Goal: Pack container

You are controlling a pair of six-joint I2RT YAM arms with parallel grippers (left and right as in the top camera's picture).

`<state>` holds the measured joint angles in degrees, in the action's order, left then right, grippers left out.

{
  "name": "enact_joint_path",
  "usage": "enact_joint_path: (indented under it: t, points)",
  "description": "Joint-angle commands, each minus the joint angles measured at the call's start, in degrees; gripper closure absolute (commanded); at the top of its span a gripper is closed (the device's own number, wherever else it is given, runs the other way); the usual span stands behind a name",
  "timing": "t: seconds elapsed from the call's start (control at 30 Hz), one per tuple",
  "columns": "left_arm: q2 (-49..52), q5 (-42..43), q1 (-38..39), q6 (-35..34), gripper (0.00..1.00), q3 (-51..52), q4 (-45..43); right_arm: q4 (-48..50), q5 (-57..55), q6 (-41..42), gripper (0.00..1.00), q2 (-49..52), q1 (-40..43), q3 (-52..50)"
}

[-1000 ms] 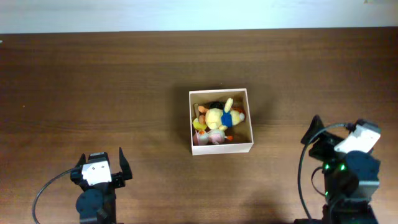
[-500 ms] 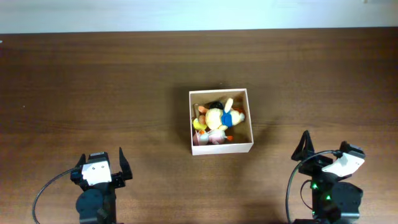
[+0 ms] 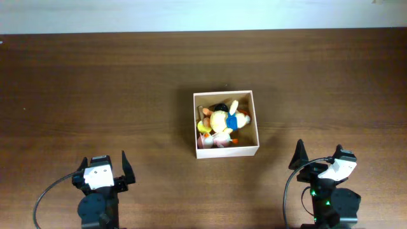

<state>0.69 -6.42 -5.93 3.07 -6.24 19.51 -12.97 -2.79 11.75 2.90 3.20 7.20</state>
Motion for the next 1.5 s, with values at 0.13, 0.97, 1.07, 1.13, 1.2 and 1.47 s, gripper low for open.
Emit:
enact_joint_path:
  t: [0.13,0.97,1.07,1.13,1.2,1.47]
  points:
    - [-0.39,-0.46,0.11,0.92,0.01,0.26,-0.02,1.05,4.52,-4.96,0.01,-2.19,-0.33,-3.67]
    - [-0.39,-0.46,0.11,0.92,0.01,0.26,-0.02,1.25,4.52,-7.93,0.01,-1.62,-1.36,-3.74]
    - [-0.39,-0.46,0.11,0.92,0.01,0.26,-0.02,1.25,4.52,-7.93,0.01,-1.62,-1.36,-3.74]
    - [-0.39,-0.46,0.11,0.92,0.01,0.26,-0.02,1.25,4.52,-7.91,0.01,-1.62,-1.36,-3.74]
    - [-0.39,-0.46,0.11,0.92,0.01,0.26,-0.02,1.25,4.55,-7.91,0.01,-1.62,-1.36,-3.74]
    - [-0.39,-0.46,0.11,0.92,0.01,0.26,-0.02,1.25,4.52,-7.91,0.01,-1.62,-1.36,-3.74]
